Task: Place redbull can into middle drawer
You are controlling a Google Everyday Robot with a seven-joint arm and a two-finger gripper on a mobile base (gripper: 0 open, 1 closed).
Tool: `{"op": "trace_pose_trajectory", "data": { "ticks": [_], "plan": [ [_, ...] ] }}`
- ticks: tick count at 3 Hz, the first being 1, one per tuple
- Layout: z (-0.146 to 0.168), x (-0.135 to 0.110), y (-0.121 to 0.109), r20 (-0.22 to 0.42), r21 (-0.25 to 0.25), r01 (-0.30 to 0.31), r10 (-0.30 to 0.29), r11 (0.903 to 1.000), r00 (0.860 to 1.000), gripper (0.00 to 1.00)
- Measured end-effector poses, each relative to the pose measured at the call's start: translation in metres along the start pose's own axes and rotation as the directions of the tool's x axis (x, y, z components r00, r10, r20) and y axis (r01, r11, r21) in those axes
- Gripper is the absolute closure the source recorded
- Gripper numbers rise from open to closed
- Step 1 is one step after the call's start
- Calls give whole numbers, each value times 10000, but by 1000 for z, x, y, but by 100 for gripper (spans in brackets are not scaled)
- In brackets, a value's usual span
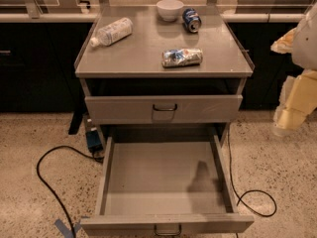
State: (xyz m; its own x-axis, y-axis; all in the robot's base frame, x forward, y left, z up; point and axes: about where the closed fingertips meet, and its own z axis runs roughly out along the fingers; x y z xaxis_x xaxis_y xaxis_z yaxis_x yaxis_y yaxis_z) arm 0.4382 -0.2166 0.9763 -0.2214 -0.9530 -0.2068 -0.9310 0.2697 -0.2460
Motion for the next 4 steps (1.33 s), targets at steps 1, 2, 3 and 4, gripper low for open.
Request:
{"op": "trace_pose_trajectory", "data": {
  "ticks": [1,2,3,4],
  "plan": [
    [0,0,0,1,2,3,-3,10000,10000,0],
    [2,-12,-6,74,272,410,-412,9988,9991,0],
    [5,-38,-31,81,808,1128,-1138,9903,9935,0],
    [12,-65,-69,83,1150,1674,-1694,9792,9855,0]
  ]
}}
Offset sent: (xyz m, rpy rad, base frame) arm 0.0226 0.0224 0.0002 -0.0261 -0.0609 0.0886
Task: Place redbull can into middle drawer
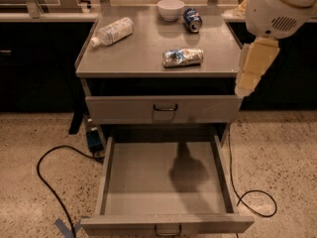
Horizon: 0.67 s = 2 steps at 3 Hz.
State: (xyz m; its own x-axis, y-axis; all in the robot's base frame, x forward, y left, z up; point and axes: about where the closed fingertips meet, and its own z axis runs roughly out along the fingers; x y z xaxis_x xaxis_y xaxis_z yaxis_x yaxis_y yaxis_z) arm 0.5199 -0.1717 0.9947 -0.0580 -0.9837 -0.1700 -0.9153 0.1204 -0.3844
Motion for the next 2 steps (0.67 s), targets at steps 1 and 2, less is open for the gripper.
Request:
{"op": "trace_pose_trajectory", "data": {
  "ticks": [1,2],
  "plan": [
    [17,-11,-47,458,634,-98,69,9979,9989,0],
    [44,-13,-82,764,833,-525,461,9951,9960,0]
  ]
}}
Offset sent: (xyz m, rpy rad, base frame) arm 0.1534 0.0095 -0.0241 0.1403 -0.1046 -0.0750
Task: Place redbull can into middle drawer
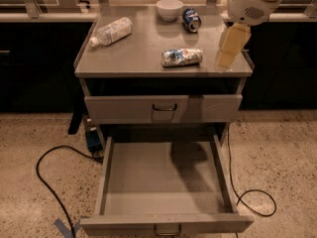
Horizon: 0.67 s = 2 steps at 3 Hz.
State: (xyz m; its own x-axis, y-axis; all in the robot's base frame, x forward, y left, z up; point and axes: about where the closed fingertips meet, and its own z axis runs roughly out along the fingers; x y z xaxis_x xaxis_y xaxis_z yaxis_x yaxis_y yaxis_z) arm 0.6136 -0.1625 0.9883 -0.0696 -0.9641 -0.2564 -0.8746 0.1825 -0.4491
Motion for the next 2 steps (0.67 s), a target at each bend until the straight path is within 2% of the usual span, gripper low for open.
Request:
{"op": "trace_pose_trajectory", "data": {
  "ticks": [1,2],
  "plan": [
    [34,-6,-22,367,-167,-280,286,9995,9989,0],
    [71,-21,-31,856,-702,-232,292,9973,9959,0]
  ]
}}
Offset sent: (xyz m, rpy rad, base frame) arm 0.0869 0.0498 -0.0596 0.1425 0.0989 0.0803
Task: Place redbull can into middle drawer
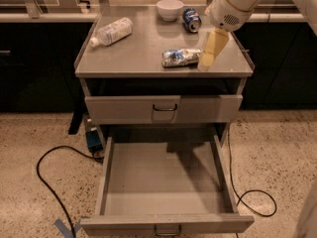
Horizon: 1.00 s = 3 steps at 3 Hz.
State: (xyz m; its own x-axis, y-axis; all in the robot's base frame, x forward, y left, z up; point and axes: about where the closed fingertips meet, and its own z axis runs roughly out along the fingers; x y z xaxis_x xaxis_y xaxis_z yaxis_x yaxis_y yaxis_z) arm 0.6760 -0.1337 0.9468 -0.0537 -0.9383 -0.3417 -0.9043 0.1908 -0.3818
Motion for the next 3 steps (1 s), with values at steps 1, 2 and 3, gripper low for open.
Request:
{"op": "trace_pose_trajectory", "data": {
  "ticks": [1,2,3],
  "plan": [
    [5,-2,-2,11,11,85,-85,10000,10000,0],
    [25,-16,-18,145,180,503,-506,9986,9986,0],
    [47,-27,-35,269,218,856,-862,9961,9959,0]
  ]
}}
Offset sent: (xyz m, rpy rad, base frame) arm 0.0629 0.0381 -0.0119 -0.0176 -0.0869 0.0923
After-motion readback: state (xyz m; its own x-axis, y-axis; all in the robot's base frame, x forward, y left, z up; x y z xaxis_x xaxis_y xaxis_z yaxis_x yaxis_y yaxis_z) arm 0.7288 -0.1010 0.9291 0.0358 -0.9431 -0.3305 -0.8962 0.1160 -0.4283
